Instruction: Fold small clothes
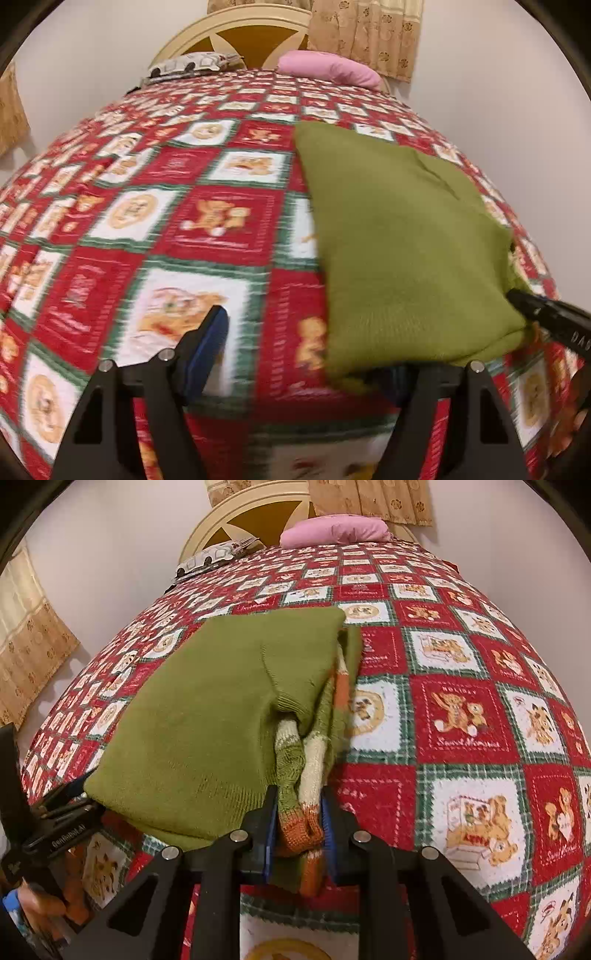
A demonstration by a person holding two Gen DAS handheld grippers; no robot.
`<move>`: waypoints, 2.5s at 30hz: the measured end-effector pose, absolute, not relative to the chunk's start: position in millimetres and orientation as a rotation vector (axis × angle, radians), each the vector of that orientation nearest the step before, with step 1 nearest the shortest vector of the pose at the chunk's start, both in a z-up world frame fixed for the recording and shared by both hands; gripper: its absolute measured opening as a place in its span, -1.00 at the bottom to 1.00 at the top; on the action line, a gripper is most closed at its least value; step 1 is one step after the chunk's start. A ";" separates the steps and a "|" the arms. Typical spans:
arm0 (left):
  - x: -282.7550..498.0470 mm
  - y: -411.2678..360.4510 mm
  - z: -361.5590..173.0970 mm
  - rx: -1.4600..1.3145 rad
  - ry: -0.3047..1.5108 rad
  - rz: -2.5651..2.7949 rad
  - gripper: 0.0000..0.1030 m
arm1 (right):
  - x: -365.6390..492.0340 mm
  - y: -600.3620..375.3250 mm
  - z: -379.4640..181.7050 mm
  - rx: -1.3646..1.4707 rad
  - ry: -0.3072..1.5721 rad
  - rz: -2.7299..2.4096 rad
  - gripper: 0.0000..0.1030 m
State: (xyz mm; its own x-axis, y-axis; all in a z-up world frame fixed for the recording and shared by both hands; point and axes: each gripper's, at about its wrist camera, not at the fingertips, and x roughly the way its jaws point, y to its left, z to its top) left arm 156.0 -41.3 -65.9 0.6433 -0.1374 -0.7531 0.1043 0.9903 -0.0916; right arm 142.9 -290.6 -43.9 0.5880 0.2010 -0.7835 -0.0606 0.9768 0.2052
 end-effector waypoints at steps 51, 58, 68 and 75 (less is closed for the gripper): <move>210.6 -61.7 -45.4 0.025 0.802 -0.197 0.92 | 149.1 -290.3 -51.7 0.226 0.822 0.031 -0.59; 206.6 -23.9 -71.6 -0.215 0.865 -0.284 1.00 | 142.9 -304.5 -60.0 0.332 0.803 0.018 -0.07; 196.7 -14.5 -49.3 -0.193 0.815 -0.351 0.99 | 123.6 -319.8 -57.2 0.484 0.796 0.089 -0.04; 256.3 -36.2 -32.1 -0.252 0.845 -0.393 0.79 | 160.1 -328.9 -29.7 0.546 0.765 0.140 -0.03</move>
State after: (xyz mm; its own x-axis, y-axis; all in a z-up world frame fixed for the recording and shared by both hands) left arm 256.3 -36.2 -32.1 0.5987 -0.4333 -0.6736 0.2367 0.8992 -0.3680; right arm 160.1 -328.9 -29.7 0.7198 0.3137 -0.6193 0.0736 0.8525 0.5175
